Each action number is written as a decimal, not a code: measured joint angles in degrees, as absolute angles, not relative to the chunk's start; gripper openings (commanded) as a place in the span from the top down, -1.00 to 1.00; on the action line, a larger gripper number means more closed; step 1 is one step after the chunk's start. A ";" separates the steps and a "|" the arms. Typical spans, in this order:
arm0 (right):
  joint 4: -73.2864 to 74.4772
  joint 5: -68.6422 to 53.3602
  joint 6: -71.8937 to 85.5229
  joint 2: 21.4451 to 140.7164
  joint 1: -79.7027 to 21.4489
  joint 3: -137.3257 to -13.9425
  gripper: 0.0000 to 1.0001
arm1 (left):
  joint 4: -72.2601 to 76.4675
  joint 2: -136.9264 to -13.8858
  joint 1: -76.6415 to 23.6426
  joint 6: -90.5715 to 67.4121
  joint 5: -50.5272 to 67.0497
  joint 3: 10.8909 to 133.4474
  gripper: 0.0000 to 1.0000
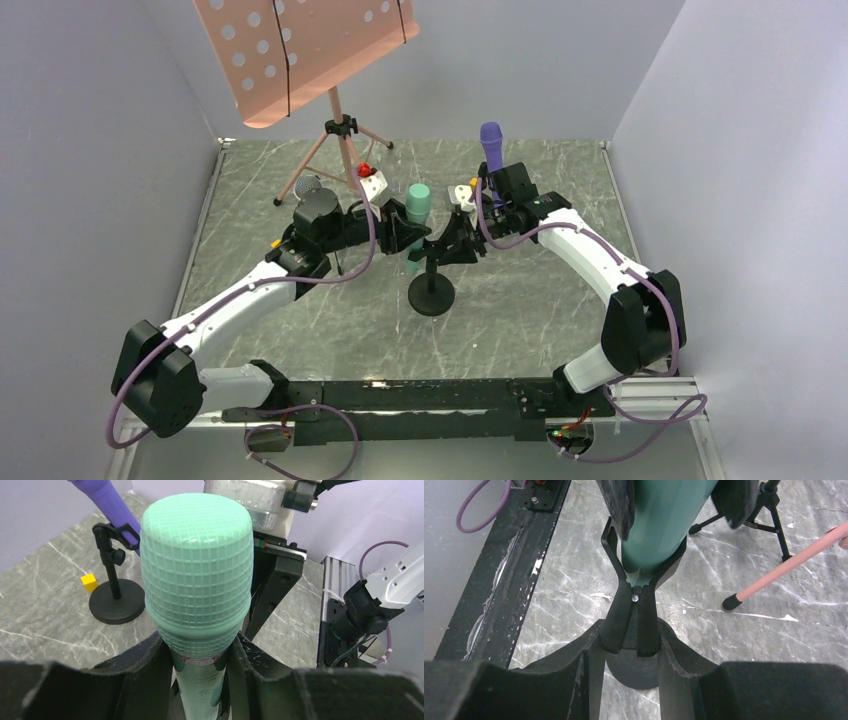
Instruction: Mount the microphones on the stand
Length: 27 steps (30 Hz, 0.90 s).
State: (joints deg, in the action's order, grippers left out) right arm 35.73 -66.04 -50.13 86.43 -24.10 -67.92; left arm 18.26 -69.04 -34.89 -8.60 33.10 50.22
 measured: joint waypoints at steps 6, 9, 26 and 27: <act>35.92 -65.93 -49.95 86.59 -24.10 -68.20 0.74 | 20.58 -70.15 -34.89 -9.78 34.22 48.95 1.00; 35.97 -65.93 -49.95 86.59 -24.10 -68.20 0.74 | 21.63 -70.24 -34.87 -9.89 34.61 48.21 1.00; 36.99 -66.04 -49.95 87.22 -24.21 -68.97 0.73 | 22.68 -71.35 -34.57 -10.17 36.16 47.20 1.00; 37.04 -66.04 -49.95 87.29 -24.21 -69.04 0.72 | 22.72 -71.44 -34.57 -10.20 36.21 47.20 1.00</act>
State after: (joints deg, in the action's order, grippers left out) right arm 37.04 -66.04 -49.95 87.29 -24.21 -69.04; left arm 22.72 -71.44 -34.57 -10.20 36.21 47.20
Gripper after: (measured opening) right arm 0.395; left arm 0.421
